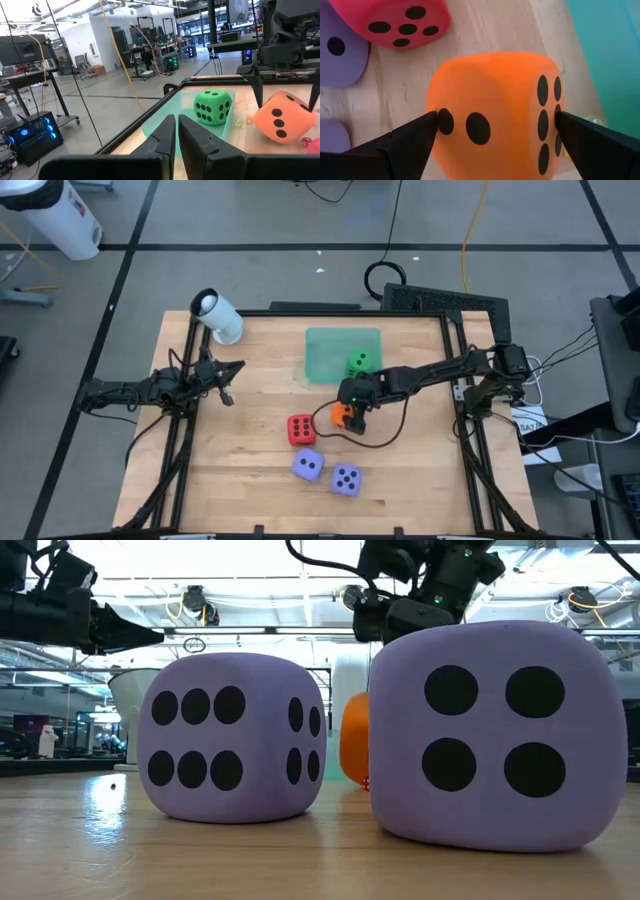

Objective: Pick & Place Dice
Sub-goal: Put the big orange die into the green bin

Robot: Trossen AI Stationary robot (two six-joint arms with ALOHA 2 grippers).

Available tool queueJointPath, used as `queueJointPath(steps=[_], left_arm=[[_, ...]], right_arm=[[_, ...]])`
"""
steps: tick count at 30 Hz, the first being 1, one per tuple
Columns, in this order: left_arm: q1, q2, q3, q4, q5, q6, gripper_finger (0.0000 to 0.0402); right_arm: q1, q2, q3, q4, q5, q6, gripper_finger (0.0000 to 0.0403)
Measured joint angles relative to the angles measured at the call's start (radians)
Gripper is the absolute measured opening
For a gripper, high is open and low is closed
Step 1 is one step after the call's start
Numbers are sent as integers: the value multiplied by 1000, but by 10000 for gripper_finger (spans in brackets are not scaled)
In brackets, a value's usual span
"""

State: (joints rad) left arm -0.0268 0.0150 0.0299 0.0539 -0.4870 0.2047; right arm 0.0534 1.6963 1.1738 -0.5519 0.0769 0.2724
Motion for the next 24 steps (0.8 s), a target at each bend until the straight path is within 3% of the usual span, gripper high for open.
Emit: queueJointPath(steps=[12, 20, 24], left_arm=[[0, 0, 0, -1, 0, 0, 31], [0, 0, 0, -3, -2, 0, 31], [0, 0, 0, -2, -5, 1, 31]], right_arm=[[-21, -13, -4, 36, 44, 53, 387], [-27, -58, -4, 83, 57, -8, 310], [-27, -65, -7, 69, 56, -8, 295]])
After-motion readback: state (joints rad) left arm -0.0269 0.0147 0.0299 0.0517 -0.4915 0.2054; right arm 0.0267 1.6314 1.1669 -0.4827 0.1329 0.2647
